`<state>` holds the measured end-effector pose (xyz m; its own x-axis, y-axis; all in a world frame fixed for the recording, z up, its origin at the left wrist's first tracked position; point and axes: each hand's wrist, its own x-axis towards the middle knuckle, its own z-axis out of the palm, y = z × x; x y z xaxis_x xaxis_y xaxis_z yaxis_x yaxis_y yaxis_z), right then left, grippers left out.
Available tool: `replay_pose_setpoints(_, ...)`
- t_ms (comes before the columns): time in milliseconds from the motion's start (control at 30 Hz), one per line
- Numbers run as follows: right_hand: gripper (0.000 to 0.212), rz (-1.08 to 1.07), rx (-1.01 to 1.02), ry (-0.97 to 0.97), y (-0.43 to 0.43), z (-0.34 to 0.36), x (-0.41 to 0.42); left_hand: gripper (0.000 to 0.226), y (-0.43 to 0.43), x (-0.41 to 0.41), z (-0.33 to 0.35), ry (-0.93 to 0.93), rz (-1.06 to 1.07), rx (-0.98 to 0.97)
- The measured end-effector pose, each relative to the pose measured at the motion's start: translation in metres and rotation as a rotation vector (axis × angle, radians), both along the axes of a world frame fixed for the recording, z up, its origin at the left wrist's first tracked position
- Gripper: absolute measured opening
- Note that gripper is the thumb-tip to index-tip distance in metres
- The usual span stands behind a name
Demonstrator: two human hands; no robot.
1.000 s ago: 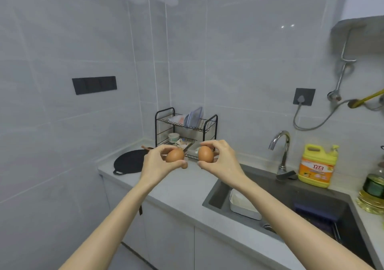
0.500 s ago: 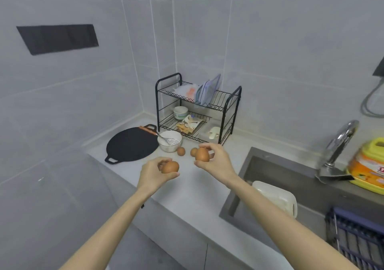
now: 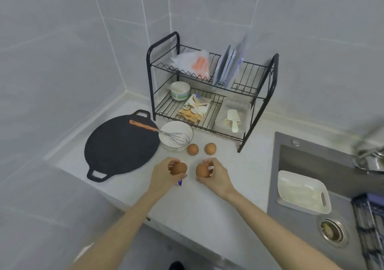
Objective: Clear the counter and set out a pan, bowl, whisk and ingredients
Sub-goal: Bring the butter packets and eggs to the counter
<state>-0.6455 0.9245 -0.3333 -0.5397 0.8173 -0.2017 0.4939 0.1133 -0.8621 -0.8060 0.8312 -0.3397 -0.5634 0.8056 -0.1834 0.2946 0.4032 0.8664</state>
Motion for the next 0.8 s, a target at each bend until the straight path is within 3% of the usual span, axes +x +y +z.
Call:
replay_pose_setpoints(267, 0.044, -0.106, -0.118, -0.020, 0.013, -0.037, -0.049, 0.043, 0.032, -0.037, -0.038, -0.044, -0.032, -0.036)
replay_pose_setpoints(800, 0.040, -0.156, -0.094, -0.019, 0.019, -0.060, -0.079, 0.048, 0.049, -0.058, -0.063, -0.116, -0.053, 0.002)
